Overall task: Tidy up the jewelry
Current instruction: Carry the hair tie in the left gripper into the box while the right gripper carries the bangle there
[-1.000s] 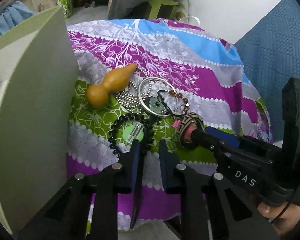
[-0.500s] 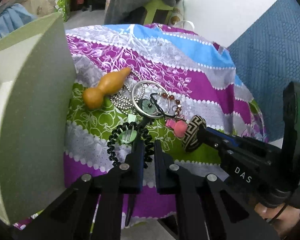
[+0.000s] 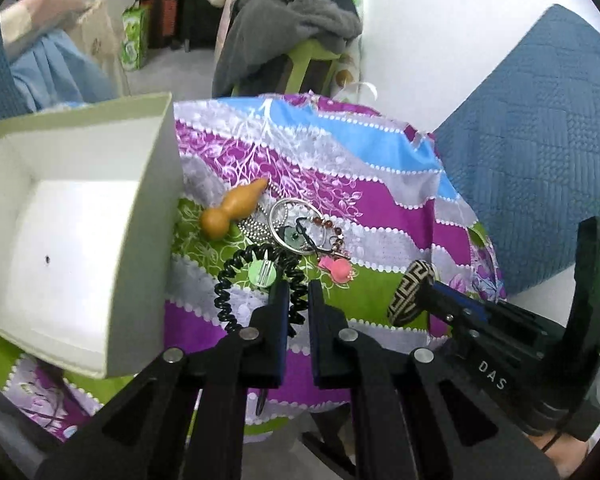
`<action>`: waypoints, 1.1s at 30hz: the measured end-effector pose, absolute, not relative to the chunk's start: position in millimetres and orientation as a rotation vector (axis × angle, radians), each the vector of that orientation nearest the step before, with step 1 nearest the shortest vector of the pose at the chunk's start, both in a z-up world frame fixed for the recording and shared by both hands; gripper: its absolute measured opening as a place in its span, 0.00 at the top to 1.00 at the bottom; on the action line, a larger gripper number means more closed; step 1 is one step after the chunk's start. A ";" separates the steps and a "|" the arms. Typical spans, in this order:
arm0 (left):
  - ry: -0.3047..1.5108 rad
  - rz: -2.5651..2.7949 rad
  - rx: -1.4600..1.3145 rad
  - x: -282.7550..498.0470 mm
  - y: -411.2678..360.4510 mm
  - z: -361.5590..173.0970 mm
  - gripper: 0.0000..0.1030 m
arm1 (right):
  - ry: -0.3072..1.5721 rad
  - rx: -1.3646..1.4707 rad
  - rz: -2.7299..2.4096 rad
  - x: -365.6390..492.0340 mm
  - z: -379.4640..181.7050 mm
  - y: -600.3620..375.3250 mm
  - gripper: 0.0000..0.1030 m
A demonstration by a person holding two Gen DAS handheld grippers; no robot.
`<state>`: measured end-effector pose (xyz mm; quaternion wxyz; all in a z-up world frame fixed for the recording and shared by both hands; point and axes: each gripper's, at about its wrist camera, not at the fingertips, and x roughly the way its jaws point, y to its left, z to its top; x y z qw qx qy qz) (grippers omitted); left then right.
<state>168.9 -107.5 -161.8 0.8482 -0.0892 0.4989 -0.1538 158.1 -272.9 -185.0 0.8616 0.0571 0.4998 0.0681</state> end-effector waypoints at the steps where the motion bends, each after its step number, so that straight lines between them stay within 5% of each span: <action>1: 1.045 -0.327 -0.183 165.8 -106.3 -159.1 0.92 | 1.044 0.118 0.134 153.7 -181.8 -272.0 0.95; 33: 0.700 -0.426 -0.088 137.7 -39.7 19.9 0.92 | 0.699 0.149 0.139 146.7 9.9 -229.6 0.95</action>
